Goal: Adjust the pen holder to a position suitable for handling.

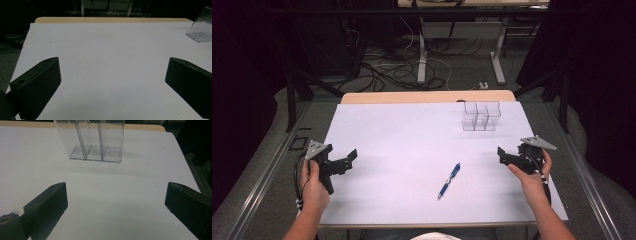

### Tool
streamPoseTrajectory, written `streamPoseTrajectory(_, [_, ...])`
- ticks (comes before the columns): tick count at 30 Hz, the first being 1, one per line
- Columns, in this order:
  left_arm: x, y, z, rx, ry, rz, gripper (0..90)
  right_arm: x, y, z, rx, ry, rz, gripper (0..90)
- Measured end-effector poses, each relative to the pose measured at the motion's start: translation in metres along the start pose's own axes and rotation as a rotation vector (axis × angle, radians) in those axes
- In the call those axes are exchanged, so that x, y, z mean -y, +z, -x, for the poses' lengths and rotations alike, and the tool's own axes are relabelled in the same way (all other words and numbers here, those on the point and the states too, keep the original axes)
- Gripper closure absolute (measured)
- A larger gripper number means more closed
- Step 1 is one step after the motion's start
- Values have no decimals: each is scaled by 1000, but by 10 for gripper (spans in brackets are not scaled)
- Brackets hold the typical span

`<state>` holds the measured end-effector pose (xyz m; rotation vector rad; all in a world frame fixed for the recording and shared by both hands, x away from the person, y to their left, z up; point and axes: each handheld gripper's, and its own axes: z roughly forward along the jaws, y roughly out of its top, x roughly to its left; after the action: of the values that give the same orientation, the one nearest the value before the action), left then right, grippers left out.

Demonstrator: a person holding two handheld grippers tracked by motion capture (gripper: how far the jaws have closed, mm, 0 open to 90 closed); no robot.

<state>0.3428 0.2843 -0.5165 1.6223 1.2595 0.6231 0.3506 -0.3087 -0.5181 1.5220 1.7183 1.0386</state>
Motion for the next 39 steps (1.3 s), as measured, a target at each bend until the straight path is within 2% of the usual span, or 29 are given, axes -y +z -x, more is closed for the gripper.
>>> streamPoseTrajectory(2, [2, 1, 0, 4, 13, -10, 2, 0, 2, 0, 7, -6, 8, 50])
streamPoseTrajectory(4, [2, 2, -1, 2, 12, -11, 2, -1, 2, 0, -6, -2, 1, 68])
streamPoseTrajectory(5, [3, 2, -1, 4, 12, -15, 2, -1, 3, 1, -19, -20, 2, 127])
streamPoseTrajectory(6, [3, 3, -1, 8, 8, -15, 2, -1, 4, 0, -20, -19, -2, 144])
streamPoseTrajectory(10, [4, 3, -1, 10, 9, -17, 2, -2, 6, 0, -25, -34, -12, 165])
streamPoseTrajectory(15, [4, 1, 0, 10, 11, -17, 2, -8, 8, -1, -46, -76, 23, 334])
streamPoseTrajectory(19, [4, 1, 0, 7, 17, -22, 2, -11, 9, -1, -72, -89, 54, 412])
streamPoseTrajectory(22, [5, 1, 0, 6, 9, -15, 2, -14, 13, 0, -83, -85, 54, 431])
streamPoseTrajectory(26, [6, 2, 0, 8, 7, -20, 2, -17, 22, 1, -78, -56, 35, 461])
streamPoseTrajectory(30, [6, 2, 0, 10, 11, -23, 2, -22, 31, 3, -76, -46, -4, 472])
streamPoseTrajectory(32, [7, 2, 0, 15, 11, -25, 2, -25, 36, 6, -65, -60, -7, 481])
streamPoseTrajectory(36, [7, 3, -1, 18, 8, -27, 2, -32, 44, 10, -52, -57, -17, 498])
streamPoseTrajectory(39, [8, 3, -1, 18, 4, -27, 2, -38, 49, 13, -32, -82, -31, 510])
